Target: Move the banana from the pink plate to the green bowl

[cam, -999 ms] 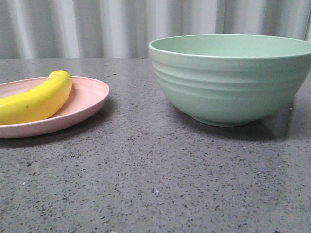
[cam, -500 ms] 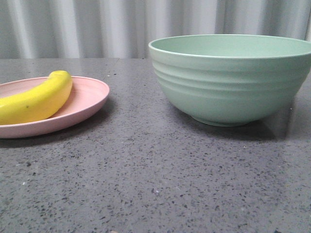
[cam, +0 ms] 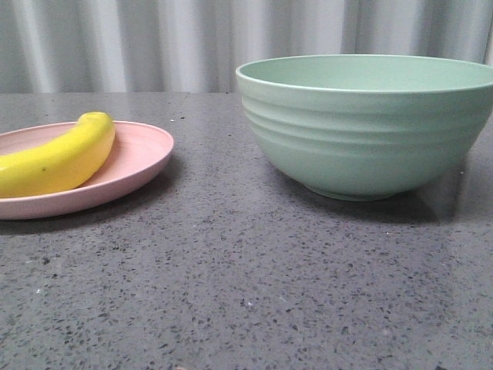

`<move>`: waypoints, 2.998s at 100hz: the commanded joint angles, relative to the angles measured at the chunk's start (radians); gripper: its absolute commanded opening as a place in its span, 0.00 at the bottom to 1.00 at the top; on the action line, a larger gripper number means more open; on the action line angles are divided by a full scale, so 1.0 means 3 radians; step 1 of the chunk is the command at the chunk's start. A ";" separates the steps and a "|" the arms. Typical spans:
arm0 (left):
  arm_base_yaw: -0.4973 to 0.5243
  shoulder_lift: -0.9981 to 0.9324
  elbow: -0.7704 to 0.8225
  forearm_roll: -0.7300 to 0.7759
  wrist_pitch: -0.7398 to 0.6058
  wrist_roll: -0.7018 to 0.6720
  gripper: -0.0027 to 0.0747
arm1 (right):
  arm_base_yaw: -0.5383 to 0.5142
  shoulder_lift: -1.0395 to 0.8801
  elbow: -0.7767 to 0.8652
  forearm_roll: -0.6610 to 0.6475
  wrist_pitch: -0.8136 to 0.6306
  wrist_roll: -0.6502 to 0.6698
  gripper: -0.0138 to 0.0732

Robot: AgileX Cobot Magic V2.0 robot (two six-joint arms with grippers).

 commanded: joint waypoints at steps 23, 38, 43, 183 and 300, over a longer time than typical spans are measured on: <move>-0.0765 0.0925 -0.0750 -0.0029 0.0213 0.0169 0.58 | -0.0012 0.0050 -0.0099 0.0010 -0.0256 -0.0028 0.09; -0.1156 0.1460 -0.1043 -0.0029 0.0538 0.0169 0.58 | -0.0012 0.0050 -0.0099 0.0010 -0.0256 -0.0028 0.09; -0.1251 0.1646 -0.1140 -0.0029 0.0649 0.0169 0.58 | -0.0012 0.0050 -0.0099 0.0010 -0.0256 -0.0028 0.09; -0.1364 0.3108 -0.1808 0.0025 0.1330 0.0169 0.19 | -0.0012 0.0050 -0.0099 0.0010 -0.0275 -0.0028 0.09; -0.2774 0.2657 -0.2478 -0.0179 0.1487 0.0269 0.01 | 0.1722 0.1753 -0.1939 0.0903 0.0409 -0.0041 0.59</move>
